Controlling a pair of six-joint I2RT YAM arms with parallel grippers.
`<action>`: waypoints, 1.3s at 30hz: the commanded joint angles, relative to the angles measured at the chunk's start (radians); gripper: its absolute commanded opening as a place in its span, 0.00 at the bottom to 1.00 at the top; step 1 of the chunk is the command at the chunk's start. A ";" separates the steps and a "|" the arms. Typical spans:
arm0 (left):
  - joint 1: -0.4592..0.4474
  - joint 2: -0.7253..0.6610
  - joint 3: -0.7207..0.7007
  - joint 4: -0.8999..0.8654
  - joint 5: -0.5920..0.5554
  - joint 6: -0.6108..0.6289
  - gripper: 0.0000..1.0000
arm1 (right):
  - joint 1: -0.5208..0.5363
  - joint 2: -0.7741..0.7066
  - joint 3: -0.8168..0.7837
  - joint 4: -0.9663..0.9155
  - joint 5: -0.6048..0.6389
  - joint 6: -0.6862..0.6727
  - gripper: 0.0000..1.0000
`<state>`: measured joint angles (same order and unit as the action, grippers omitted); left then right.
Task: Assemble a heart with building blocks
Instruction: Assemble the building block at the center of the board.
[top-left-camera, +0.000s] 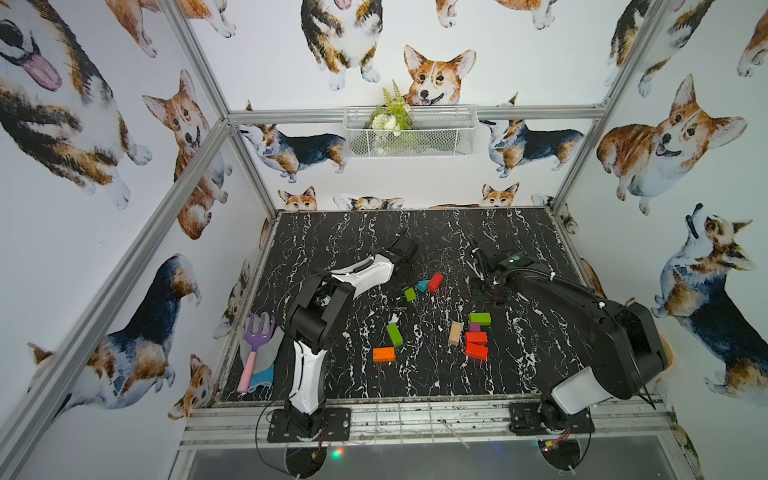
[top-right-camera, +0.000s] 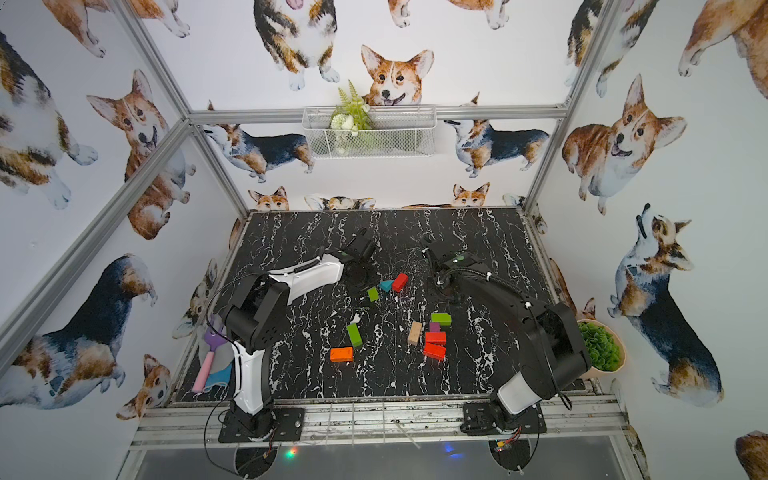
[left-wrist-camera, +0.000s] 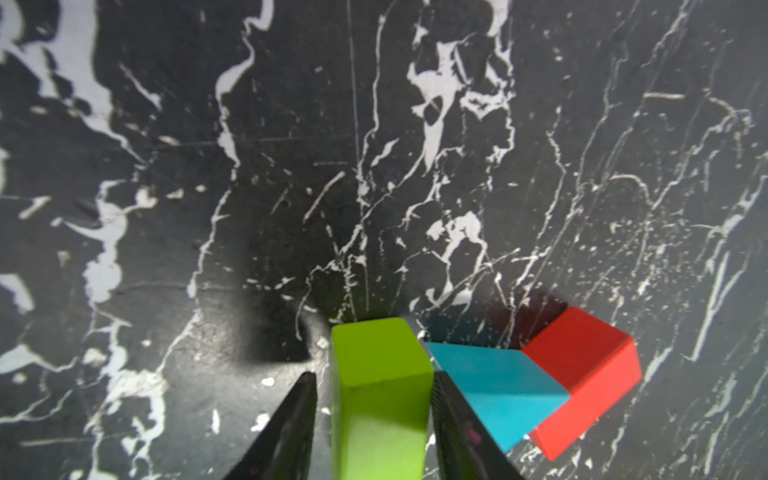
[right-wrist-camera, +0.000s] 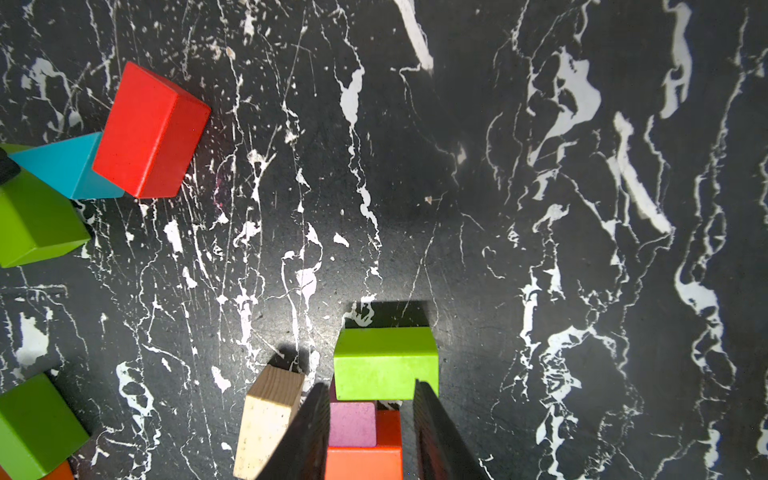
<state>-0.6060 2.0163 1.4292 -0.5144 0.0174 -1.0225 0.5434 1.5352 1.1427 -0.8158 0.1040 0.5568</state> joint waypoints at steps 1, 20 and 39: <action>0.002 -0.030 -0.001 -0.020 -0.017 -0.002 0.67 | 0.003 -0.013 -0.001 0.000 -0.004 0.020 0.38; -0.010 -0.202 -0.368 0.296 0.115 0.075 0.00 | 0.020 -0.043 -0.011 -0.014 0.006 0.034 0.39; 0.008 -0.097 -0.310 0.316 0.094 0.108 0.00 | 0.022 -0.043 -0.020 -0.027 0.021 0.029 0.39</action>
<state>-0.6010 1.9221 1.1259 -0.1425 0.1352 -0.9306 0.5629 1.4963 1.1252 -0.8246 0.1093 0.5747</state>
